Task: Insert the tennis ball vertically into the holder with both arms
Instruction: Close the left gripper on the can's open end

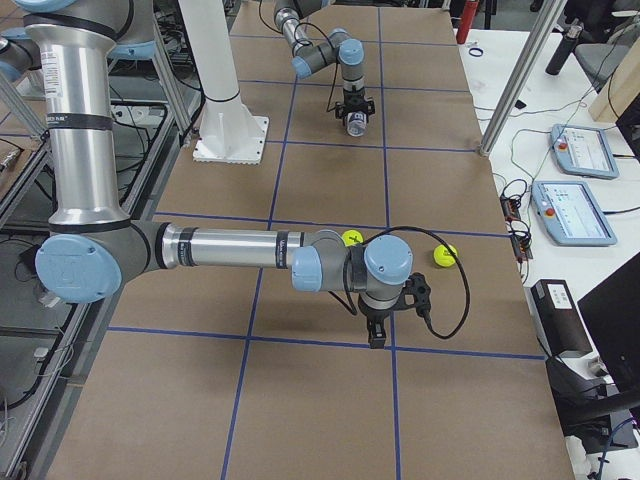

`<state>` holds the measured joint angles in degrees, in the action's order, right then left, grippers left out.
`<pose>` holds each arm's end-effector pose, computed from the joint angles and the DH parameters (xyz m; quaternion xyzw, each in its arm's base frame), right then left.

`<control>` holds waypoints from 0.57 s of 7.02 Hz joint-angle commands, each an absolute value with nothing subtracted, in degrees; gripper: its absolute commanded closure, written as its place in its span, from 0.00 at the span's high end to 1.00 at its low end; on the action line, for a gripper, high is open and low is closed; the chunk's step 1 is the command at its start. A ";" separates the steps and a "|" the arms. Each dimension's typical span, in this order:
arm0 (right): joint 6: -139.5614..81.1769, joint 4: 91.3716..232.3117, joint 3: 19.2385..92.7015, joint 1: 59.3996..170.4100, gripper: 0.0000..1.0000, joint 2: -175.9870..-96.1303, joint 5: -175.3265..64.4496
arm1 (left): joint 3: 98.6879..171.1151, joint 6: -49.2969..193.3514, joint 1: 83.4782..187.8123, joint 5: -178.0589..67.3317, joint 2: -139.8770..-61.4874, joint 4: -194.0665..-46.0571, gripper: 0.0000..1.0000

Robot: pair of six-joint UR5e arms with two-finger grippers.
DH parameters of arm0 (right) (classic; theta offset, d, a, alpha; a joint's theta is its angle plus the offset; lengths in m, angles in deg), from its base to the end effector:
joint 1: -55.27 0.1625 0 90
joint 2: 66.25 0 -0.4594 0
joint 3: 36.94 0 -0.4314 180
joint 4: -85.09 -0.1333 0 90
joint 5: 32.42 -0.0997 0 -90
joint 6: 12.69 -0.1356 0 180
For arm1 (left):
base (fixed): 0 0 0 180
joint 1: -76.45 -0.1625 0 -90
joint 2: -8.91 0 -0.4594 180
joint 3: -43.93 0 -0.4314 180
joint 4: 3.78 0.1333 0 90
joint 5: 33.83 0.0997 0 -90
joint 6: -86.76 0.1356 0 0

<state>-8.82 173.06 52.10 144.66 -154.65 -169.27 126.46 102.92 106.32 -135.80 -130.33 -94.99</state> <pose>0.0285 -0.5484 0.7049 0.0327 -0.3967 -0.0451 0.9163 0.6700 -0.5061 0.2041 0.3015 0.2264 0.6016 0.7042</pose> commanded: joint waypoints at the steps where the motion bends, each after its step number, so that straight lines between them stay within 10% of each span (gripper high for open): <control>1: -8.82 172.73 51.57 144.66 0.99 -154.67 -169.17 | 122.96 102.67 105.11 -133.77 -131.27 -98.61 0.98; 4: -8.82 172.55 51.57 144.66 0.99 -154.76 -169.52 | 122.95 102.84 105.01 -133.76 -131.19 -98.53 0.99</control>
